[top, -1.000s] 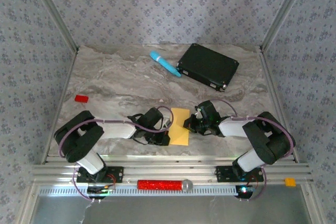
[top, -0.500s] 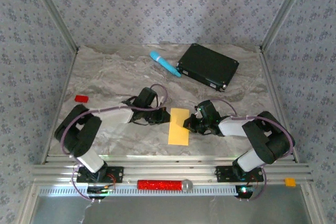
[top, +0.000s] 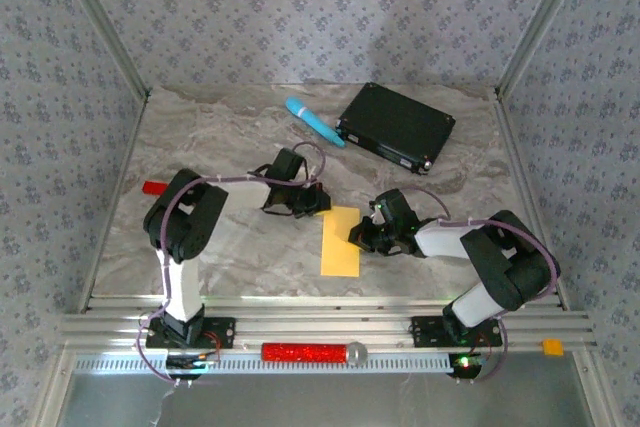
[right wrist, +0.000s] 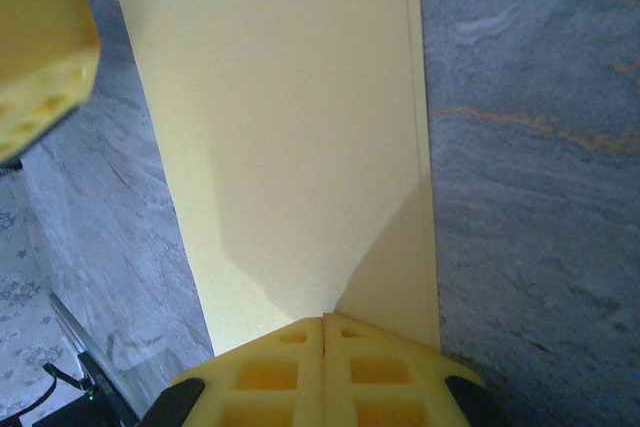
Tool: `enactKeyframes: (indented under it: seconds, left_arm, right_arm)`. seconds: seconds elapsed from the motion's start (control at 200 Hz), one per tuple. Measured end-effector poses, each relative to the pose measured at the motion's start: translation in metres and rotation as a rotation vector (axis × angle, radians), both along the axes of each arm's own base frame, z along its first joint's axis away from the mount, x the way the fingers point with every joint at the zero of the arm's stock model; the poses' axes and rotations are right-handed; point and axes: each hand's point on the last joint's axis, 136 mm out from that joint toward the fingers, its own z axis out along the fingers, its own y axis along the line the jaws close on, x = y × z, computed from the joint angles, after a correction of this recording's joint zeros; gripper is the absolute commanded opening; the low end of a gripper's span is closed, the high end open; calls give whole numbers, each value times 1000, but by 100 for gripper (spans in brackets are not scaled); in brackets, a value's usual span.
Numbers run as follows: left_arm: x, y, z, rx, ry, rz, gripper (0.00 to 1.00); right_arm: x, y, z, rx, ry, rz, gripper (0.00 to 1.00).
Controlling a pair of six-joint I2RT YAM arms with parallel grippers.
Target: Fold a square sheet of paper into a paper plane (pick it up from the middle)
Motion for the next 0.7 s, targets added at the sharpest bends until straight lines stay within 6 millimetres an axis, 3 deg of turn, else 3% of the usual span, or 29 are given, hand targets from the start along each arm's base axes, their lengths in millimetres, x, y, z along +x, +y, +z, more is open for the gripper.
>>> enactKeyframes:
  seconds: [0.12,0.3,0.49,0.7]
  left_arm:
    - [10,-7,0,-6,-8,-7,7]
    - [12,2,-21,22,34,-6,7]
    - [17,6,-21,39,18,-25,6]
    - [40,18,-19,87,-13,3,8]
  right_arm:
    - [0,-1,0,0,0,-2,0]
    - [0,0,0,1,-1,3,0]
    - [0,0,0,3,-2,5,0]
    - [1,0,1,-3,-4,22,0]
